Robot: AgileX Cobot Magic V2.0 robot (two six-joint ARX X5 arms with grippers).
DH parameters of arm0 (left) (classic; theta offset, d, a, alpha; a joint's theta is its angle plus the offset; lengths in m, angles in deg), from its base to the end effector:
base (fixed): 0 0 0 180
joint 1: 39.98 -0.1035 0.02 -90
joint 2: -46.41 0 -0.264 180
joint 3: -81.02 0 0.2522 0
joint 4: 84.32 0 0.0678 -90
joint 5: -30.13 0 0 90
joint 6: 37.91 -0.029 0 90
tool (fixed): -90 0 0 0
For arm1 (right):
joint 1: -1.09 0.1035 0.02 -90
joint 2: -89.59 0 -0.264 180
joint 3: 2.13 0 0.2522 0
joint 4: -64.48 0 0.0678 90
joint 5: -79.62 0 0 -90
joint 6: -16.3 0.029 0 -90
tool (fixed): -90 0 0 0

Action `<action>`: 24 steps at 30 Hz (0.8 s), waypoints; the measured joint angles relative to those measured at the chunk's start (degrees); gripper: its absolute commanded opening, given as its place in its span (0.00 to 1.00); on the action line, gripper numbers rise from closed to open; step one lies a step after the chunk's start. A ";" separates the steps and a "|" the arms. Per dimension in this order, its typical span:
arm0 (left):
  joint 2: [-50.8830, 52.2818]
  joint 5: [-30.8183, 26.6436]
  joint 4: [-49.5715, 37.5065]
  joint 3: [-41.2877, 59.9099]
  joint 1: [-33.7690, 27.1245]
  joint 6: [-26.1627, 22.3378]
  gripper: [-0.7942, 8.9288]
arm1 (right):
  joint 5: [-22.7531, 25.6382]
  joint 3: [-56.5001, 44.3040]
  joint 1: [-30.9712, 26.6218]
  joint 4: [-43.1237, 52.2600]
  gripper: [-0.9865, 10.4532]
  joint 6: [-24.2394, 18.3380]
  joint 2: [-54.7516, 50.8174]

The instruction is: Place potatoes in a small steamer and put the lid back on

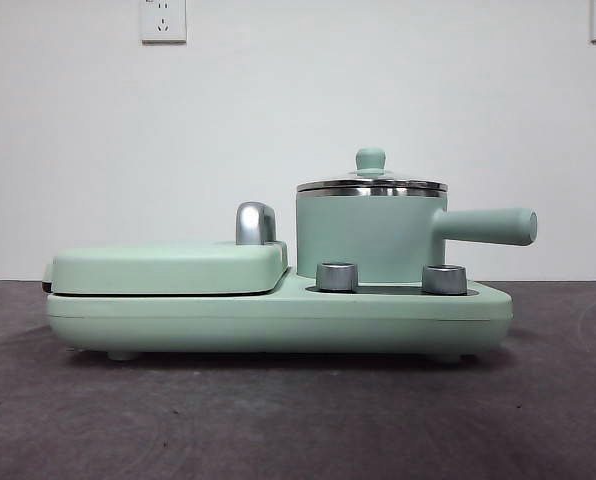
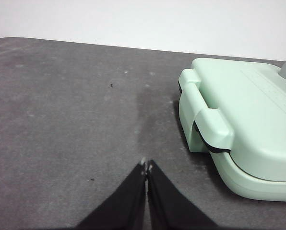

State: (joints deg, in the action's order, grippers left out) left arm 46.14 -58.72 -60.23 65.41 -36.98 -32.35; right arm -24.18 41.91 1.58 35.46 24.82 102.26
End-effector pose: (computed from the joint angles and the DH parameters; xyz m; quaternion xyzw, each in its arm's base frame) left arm 0.0947 -0.0055 0.1567 -0.0471 0.0779 -0.0324 0.9953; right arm 0.0736 0.0075 0.2966 0.0713 -0.0111 0.1255 0.9895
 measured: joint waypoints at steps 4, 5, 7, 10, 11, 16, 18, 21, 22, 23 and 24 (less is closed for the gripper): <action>0.02 0.00 0.00 0.00 0.00 0.00 0.09 | 7.34 -11.69 0.02 5.66 0.10 -0.96 -6.03; 0.00 0.00 0.00 0.00 0.00 0.00 0.09 | 8.98 -14.08 0.17 5.51 0.10 -1.40 -6.99; 0.02 0.00 0.00 0.00 0.00 0.00 0.09 | 11.85 -17.70 0.74 4.87 0.10 -2.32 -7.85; 0.00 0.00 -0.02 0.00 0.00 0.00 0.09 | 15.72 -21.64 1.49 4.87 0.10 -3.65 -8.20; 0.02 0.00 0.00 0.00 0.00 0.00 0.09 | 16.15 -22.75 1.57 4.90 0.10 -3.85 -8.22; 0.00 0.00 -0.02 0.00 0.02 0.00 0.09 | 16.22 -26.40 1.68 4.98 0.10 -4.26 -9.05; 0.02 0.00 0.00 0.00 0.00 0.00 0.09 | 16.24 -27.78 1.66 5.27 0.10 -4.26 -10.08; 0.02 0.00 -0.02 0.00 0.00 0.00 0.09 | 16.02 -29.16 1.64 5.27 0.10 -4.35 -11.98; 0.00 -0.02 0.00 0.00 0.00 0.00 0.09 | 16.00 -29.18 1.64 5.40 0.10 -4.57 -12.15; 0.00 0.00 0.00 0.00 0.00 0.00 0.09 | 16.00 -29.18 1.64 5.42 0.10 -4.92 -12.44; 0.00 0.00 0.00 0.00 0.00 0.00 0.09 | 16.02 -29.18 1.66 5.33 0.10 -5.29 -12.46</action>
State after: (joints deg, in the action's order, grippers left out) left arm 46.14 -58.72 -60.23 65.41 -36.98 -32.35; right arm -8.16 12.74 3.24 40.79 19.53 89.80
